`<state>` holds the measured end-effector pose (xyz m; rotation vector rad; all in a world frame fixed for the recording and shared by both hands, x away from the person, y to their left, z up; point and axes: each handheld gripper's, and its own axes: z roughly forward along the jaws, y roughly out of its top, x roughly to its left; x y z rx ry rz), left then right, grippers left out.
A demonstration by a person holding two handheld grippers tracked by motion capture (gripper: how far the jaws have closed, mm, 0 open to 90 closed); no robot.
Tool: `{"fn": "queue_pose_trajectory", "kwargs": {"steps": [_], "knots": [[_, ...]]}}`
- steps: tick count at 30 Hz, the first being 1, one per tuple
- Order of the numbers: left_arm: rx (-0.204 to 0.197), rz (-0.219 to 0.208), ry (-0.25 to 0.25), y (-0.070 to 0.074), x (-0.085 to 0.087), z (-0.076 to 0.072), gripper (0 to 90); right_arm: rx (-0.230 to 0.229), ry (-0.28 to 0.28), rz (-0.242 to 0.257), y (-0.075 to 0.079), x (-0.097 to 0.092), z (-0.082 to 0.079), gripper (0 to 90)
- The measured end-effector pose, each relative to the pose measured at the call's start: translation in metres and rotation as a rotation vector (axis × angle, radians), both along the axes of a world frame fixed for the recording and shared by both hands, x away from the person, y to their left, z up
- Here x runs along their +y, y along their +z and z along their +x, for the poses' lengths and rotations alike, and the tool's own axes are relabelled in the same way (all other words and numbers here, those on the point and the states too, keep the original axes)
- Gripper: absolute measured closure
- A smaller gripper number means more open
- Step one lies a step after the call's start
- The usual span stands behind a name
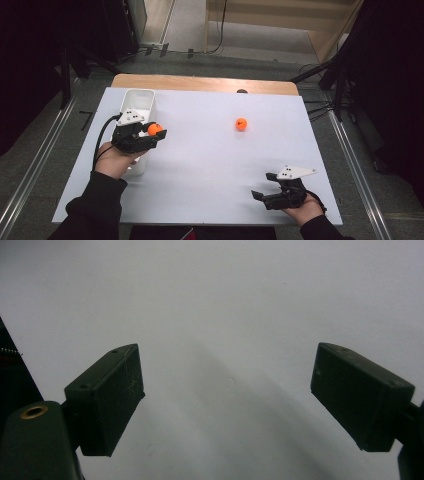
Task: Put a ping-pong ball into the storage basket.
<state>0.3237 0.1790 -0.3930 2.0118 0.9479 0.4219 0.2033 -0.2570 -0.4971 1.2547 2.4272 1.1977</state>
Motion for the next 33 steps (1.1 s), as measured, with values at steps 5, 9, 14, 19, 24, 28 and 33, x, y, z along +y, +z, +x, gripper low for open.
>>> {"fn": "queue_pose_trajectory", "kwargs": {"steps": [5, 9, 14, 19, 24, 28, 33], "knots": [[0.001, -0.004, 0.012, 0.001, 0.003, 0.001, 50.5, 0.002, 0.002, 0.0, 0.0, 0.0, 0.0, 12.2], [0.003, -0.018, 0.022, 0.004, 0.009, 0.002, 50.5, 0.008, 0.002, 0.001, 0.0, 0.001, 0.0, 12.2], [0.002, -0.018, 0.034, 0.005, 0.014, 0.003, 50.5, 0.003, 0.003, 0.0, 0.0, 0.0, 0.0, 12.2], [0.005, -0.017, 0.054, 0.005, 0.019, 0.004, 50.6, 0.002, 0.003, 0.0, 0.0, 0.0, 0.0, 12.2], [0.001, -0.014, 0.073, 0.006, 0.024, 0.005, 50.6, 0.008, 0.001, 0.001, 0.0, 0.001, 0.0, 12.2], [-0.001, -0.018, 0.085, 0.006, 0.028, 0.006, 50.6, 0.001, 0.002, -0.002, 0.0, 0.0, 0.0, 12.2], [0.001, -0.017, 0.109, 0.007, 0.032, 0.008, 50.6, 0.0, 0.0, -0.001, 0.0, 0.0, 0.0, 12.2]]}}
